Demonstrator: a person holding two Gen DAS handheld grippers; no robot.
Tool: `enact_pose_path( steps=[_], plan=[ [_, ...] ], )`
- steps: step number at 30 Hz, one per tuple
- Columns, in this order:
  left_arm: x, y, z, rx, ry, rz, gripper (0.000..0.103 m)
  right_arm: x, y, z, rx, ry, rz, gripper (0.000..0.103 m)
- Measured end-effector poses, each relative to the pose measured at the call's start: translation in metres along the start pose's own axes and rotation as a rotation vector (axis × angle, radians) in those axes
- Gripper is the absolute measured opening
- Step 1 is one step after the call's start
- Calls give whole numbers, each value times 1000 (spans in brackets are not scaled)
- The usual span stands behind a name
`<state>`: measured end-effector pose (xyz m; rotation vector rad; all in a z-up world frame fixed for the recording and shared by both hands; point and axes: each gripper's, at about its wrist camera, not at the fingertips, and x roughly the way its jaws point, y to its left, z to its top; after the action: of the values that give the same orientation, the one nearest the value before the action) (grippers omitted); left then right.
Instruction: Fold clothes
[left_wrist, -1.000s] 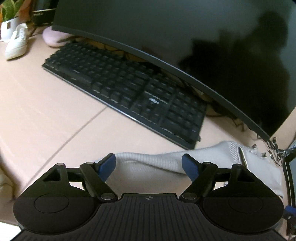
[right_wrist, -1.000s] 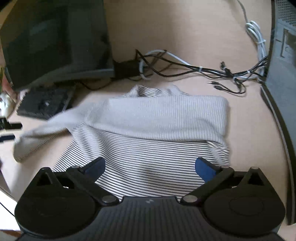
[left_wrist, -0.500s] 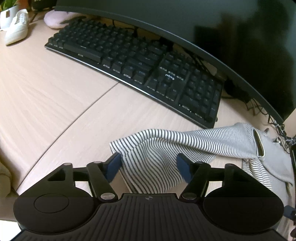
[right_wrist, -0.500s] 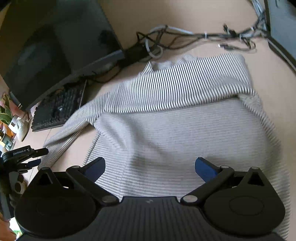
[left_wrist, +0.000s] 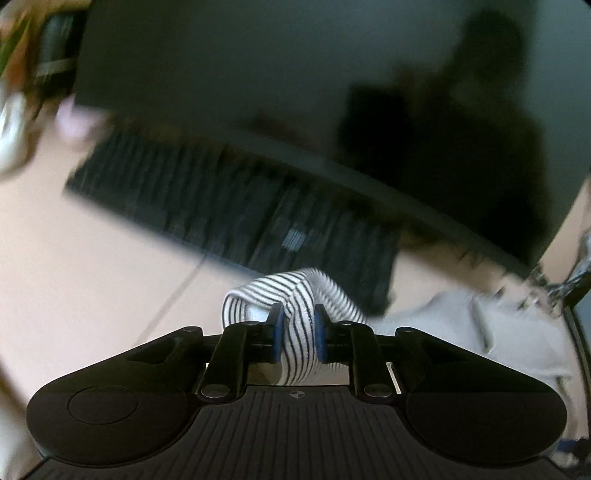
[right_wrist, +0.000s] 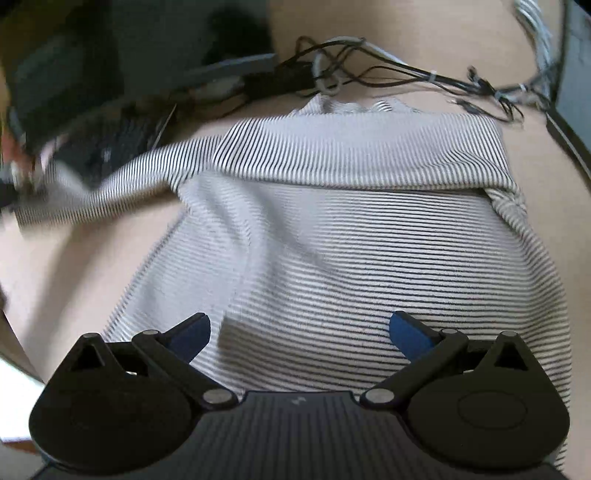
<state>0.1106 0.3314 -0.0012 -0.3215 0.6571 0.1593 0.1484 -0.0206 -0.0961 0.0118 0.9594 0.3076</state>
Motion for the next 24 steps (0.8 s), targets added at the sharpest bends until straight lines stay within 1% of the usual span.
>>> enact_pose_path(
  steps=[2,5,7,9,11,14,17,19,20,21,22,24],
  plan=[
    [-10,-17,20,44,-61,-29,18,0,-2,0,3,-6,11,103],
    [-26,-55,44,148,-149,-85,18,-1,-6,-1,10,-15,31,103],
    [-36,-84,59,222,-205,-126,18,-4,-15,-2,55,-31,68,103],
    [-41,-119,67,300,-237,-188,18,-11,-26,-4,110,-66,87,103],
    [-43,-157,71,381,-258,-256,18,-22,-36,-6,142,-119,79,103],
    [-37,-218,64,499,-249,-372,18,-41,-50,-9,166,-203,44,103],
    [-18,-271,46,582,-209,-472,25,-60,-64,-13,189,-272,9,103],
    [-9,-293,38,582,-172,-538,29,-70,-75,-18,209,-302,-9,103],
    [-4,-300,37,570,-155,-572,33,-75,-81,-22,217,-313,-17,103],
    [-1,-304,36,556,-137,-598,45,-79,-87,-26,226,-324,-26,103],
    [2,-308,34,543,-120,-624,53,-83,-93,-29,235,-336,-35,103],
    [5,-308,31,532,-109,-623,55,-86,-104,-33,251,-349,-55,103]
  ],
)
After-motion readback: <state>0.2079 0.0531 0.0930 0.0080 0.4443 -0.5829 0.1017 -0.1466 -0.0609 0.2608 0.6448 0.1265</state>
